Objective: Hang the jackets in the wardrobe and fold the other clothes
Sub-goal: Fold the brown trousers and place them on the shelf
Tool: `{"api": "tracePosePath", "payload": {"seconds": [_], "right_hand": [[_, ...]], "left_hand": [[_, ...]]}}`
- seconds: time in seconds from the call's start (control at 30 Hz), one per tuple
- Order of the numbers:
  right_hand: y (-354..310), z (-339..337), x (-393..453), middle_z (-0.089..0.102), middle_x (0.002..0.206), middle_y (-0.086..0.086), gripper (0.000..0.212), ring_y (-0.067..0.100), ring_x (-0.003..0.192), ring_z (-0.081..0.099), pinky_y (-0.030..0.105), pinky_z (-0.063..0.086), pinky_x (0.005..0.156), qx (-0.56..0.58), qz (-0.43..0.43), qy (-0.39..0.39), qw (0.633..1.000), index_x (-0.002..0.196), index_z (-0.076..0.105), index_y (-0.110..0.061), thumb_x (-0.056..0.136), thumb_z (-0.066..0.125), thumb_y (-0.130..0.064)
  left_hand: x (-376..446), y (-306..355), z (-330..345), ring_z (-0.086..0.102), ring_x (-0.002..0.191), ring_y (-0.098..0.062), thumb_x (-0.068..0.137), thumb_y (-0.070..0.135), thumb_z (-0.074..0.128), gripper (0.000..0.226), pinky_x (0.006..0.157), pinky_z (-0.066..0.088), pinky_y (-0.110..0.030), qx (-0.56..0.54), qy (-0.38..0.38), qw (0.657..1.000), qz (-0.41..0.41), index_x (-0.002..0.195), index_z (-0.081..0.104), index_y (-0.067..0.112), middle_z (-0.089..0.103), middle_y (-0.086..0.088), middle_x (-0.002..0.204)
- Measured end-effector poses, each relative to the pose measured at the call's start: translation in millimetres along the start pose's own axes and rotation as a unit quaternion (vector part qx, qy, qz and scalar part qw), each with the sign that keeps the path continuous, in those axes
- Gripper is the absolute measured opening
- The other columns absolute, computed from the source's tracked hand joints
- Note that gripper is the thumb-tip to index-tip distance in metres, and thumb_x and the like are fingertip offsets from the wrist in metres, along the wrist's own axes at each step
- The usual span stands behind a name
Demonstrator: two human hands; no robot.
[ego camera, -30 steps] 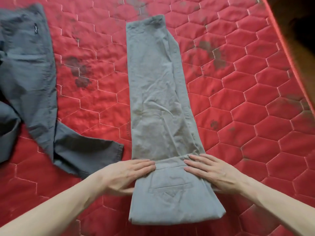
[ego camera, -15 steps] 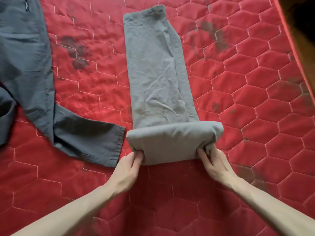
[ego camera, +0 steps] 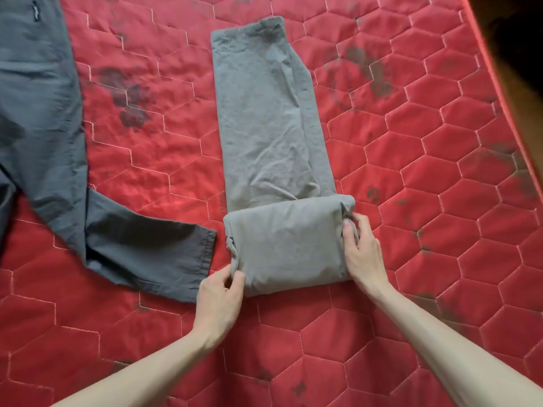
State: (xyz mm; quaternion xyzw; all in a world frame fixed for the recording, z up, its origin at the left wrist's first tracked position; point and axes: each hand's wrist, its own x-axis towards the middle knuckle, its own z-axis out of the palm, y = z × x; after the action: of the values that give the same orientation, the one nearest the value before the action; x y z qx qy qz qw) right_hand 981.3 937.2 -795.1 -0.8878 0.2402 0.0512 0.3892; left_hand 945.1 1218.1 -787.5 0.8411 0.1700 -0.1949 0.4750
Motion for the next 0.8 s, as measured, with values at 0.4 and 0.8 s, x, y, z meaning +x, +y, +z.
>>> {"api": "tracePosePath", "payload": {"seconds": [0.4,0.8], "right_hand": [[-25,5,29,0.052,0.147,0.011,0.047,0.027,0.137,0.048,0.038,0.038,0.111,-0.148,-0.225,0.092,0.959,0.149,0.049,-0.010,0.104,0.052,-0.023],[9,52,23,0.020,0.172,0.009,0.082,0.027,0.159,0.020,0.054,0.024,0.125,-0.187,-0.246,0.010,0.951,0.161,0.034,-0.019,0.093,0.058,-0.056]], "left_hand": [[14,21,5,0.034,0.149,-0.033,0.097,0.028,0.055,0.061,0.124,0.026,-0.047,0.248,0.083,0.919,0.295,0.152,0.043,0.005,0.039,-0.015,0.157],[79,16,47,0.007,0.160,-0.034,0.094,0.053,0.055,0.080,0.125,0.017,-0.061,0.402,-0.017,0.846,0.350,0.164,0.028,0.024,0.015,-0.003,0.173]]}}
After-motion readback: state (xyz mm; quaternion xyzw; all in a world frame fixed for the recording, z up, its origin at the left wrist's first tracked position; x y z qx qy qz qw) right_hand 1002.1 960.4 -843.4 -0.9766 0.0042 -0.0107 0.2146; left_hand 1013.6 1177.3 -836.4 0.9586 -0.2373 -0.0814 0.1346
